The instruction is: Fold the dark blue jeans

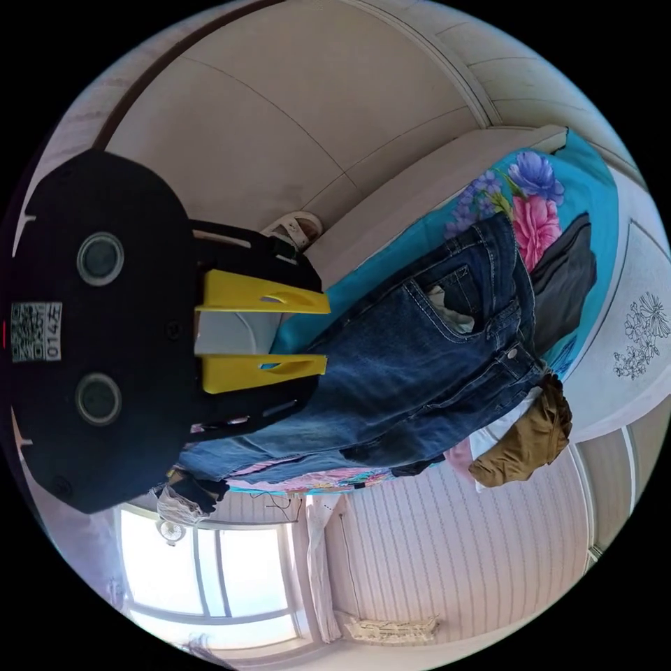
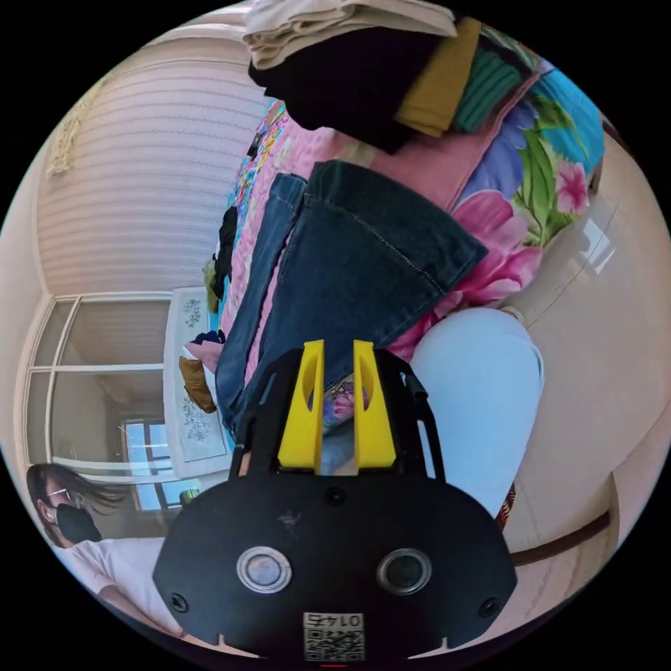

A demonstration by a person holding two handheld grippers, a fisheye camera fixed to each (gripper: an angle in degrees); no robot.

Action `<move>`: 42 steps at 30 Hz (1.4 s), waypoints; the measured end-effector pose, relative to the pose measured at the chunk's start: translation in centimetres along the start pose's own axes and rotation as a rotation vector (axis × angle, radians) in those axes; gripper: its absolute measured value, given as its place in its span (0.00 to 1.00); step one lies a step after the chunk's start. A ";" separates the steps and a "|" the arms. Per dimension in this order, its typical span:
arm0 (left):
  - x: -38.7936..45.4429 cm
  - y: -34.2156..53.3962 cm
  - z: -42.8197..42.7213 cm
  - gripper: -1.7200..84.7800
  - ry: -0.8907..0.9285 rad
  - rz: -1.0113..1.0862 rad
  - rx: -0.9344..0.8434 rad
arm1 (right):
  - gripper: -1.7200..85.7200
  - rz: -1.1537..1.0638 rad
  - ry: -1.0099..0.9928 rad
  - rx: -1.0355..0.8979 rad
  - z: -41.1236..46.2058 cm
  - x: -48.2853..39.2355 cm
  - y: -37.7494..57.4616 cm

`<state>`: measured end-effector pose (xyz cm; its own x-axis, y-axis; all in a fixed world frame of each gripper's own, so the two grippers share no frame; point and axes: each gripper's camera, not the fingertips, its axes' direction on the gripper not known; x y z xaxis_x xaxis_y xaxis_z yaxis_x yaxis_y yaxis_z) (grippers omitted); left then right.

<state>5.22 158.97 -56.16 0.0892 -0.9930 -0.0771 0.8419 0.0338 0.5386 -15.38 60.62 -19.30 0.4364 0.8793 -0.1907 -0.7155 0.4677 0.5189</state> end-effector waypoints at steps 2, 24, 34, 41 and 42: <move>0.6 -0.4 -0.2 0.13 -0.085 0.030 0.003 | 0.11 0.061 -0.035 0.066 -2.1 2.8 0.1; -1.3 -3.3 -1.0 0.18 -0.155 -0.101 0.013 | 0.09 0.234 0.011 0.170 -12.6 15.4 -4.2; -2.3 -5.3 0.0 0.18 -0.062 -0.167 0.031 | 0.04 0.107 -0.001 0.178 -17.5 13.8 -5.1; -0.8 -5.7 1.7 0.07 -0.084 -0.139 0.004 | 0.04 -0.013 0.048 0.158 -20.0 9.4 -7.0; -0.6 -5.8 1.2 0.05 -0.076 -0.130 0.005 | 0.04 -0.079 0.097 0.163 -20.4 7.6 -7.4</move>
<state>-0.35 159.24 -58.21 -0.0615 -0.9947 -0.0828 0.8411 -0.0963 0.5322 -17.95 65.65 -41.58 0.4274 0.8488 -0.3111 -0.5798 0.5214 0.6261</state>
